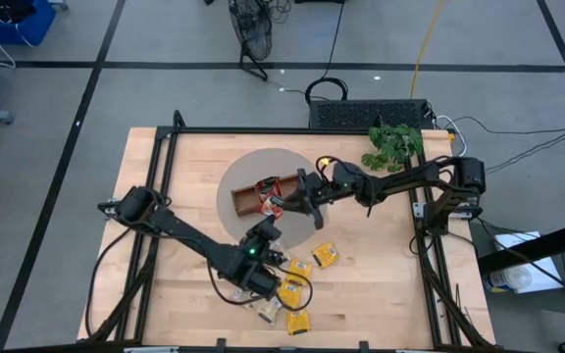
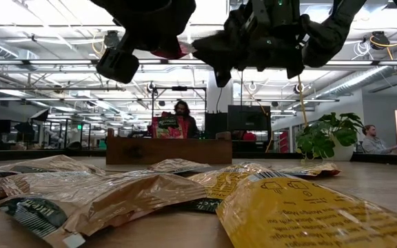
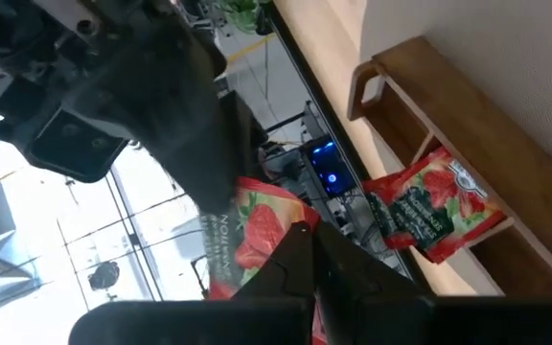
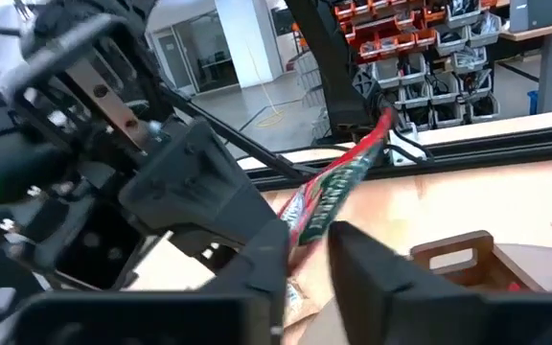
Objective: Pick & Place Tea
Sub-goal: Put the red tea bag into the wooden organizer
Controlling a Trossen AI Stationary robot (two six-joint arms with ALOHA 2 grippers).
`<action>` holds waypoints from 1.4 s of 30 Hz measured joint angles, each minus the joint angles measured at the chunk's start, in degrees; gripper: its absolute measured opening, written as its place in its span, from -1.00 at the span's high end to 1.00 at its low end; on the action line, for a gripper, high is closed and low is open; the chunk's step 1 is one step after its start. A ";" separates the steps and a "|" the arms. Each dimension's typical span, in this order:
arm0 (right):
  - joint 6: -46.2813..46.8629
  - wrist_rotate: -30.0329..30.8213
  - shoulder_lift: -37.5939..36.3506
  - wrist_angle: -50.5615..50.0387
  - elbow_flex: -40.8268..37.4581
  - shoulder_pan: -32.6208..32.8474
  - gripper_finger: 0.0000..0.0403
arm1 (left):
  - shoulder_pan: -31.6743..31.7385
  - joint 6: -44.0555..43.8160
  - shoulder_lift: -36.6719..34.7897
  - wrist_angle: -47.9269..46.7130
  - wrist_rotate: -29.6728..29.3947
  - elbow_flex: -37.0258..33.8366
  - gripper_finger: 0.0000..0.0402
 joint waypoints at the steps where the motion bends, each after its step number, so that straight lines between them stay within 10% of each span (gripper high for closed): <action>1: -0.40 -0.02 0.39 0.52 0.10 0.00 0.86 | 0.09 0.18 0.00 0.00 0.08 0.00 0.98; 9: -4.92 0.47 0.29 1.39 0.12 0.59 1.00 | 0.40 -11.68 -0.11 1.38 8.08 0.05 0.86; 17: -11.85 10.74 0.16 -1.19 0.17 0.57 1.00 | 3.17 -34.36 -5.20 5.33 38.06 0.24 0.32; 23: -18.72 15.36 0.19 -3.57 0.17 -0.33 1.00 | 3.18 -32.23 -13.34 13.95 49.45 -2.15 0.02; 42: -33.92 22.06 13.31 -18.22 11.62 -1.75 1.00 | 8.42 -26.98 -59.93 76.91 50.64 -58.03 -0.12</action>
